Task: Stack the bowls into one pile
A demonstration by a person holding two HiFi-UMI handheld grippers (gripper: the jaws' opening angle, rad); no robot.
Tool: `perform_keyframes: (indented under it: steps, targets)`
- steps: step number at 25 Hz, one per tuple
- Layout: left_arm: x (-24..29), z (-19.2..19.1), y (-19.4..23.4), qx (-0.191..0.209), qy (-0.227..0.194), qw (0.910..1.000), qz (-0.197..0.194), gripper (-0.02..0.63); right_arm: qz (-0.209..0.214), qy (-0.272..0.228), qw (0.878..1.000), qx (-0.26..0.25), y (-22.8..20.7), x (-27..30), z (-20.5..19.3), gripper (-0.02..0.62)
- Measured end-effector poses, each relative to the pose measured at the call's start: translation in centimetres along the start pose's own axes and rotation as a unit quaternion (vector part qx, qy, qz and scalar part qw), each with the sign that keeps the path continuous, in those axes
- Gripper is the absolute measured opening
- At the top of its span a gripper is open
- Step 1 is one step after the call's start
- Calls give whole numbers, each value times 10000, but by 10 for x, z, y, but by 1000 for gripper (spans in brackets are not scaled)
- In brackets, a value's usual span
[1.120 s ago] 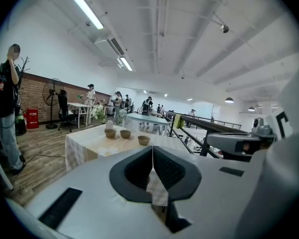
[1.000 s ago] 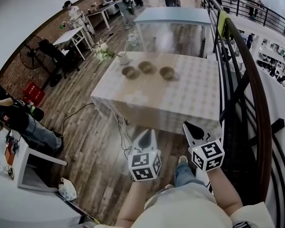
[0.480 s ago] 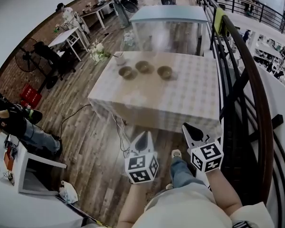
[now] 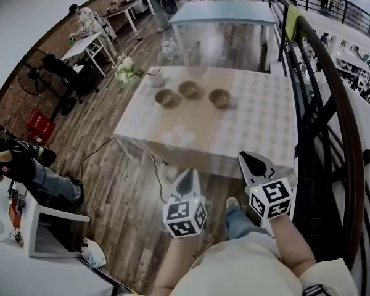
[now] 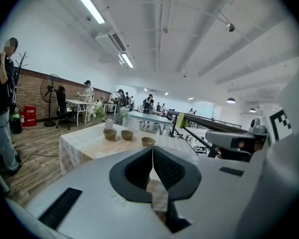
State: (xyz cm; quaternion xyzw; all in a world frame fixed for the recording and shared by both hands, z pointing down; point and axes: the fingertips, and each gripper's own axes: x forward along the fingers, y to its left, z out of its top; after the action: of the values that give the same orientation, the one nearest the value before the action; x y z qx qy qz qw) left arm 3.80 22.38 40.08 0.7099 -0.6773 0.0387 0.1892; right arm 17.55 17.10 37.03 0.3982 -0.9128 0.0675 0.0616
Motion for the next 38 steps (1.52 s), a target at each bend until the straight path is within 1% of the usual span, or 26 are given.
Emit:
perform_keyframes:
  steps: [4,8,10,19,25,28,34,38]
  targets:
    - [34,21,5,-45,25,10000,-24,5,70,59,9999,-72,-17,35,15,2]
    - [70,45,7,6,-22,10000,-73,5,50,69,9999,-118,-41,69,30,2]
    - [88,50,10,-11,-24,10000,-66,5,47,65,9998,-163,-53,85,34,2]
    - [146,54,25,-42,19,10000,48,5,36,187,9994,-277,-95,135,28,2]
    - [185,64,34,-82,71,9998,166,5,127,297,9987,-396,-122,174,30,2]
    - [203,65,38,-97,102,9996,256,5,166,321,9987,-368,-136,190,28,2]
    - [222,61,49,-95,172,9989,427,5,206,450,9982,-347,-151,214,17,2]
    - [230,59,59,-221,243,9980,540,5,207,585,9975,-334,-158,232,9,3]
